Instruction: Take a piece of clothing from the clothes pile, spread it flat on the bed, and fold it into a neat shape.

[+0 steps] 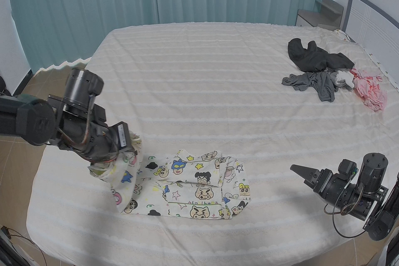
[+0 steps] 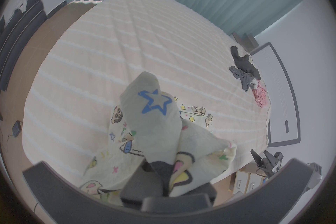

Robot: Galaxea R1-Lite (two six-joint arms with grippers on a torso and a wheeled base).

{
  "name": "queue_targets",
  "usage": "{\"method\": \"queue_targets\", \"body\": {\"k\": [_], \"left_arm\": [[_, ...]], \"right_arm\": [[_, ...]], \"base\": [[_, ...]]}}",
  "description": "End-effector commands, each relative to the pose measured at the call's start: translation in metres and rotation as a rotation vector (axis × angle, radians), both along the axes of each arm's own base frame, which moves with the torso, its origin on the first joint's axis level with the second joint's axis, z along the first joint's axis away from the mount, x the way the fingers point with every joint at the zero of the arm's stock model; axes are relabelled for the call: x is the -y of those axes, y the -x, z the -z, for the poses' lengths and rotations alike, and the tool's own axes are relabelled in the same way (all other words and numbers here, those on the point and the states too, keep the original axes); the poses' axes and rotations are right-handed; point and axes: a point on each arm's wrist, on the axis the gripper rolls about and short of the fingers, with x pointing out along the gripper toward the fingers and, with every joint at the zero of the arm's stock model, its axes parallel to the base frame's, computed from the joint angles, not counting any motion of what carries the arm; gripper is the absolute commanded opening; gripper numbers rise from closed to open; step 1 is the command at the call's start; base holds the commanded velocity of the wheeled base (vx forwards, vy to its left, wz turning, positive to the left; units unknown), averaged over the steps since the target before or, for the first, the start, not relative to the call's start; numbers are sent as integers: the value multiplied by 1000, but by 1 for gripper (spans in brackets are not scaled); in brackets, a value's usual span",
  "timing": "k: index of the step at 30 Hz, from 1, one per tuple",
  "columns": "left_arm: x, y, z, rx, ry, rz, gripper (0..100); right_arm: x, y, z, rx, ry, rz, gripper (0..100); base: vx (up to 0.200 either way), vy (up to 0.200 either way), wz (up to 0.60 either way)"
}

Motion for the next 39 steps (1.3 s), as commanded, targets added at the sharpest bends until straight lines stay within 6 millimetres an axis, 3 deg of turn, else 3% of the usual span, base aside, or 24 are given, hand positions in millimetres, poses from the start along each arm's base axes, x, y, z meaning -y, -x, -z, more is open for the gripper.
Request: {"method": "queue_targets", "body": {"k": [1,9,26,27,39], "left_arm": [[66,-2,21,27,-24,75,0],[104,-15,36,20,24,97,0],[134,-10,24,-31,195,107,0],[135,-9,22,-36,209,112,100],[132,-7,18,-30,214,107,100]], "right_arm": [[2,3,3,-18,6,0,100],[2,3,3,-17,8,0,100],[2,3,3,-20,9,0,100],[2,3,3,-20,9,0,100],[1,3,3,-22,8,0,100]], "base": [[0,0,0],[0,0,0],[0,0,0],[0,0,0],[0,0,0]]}}
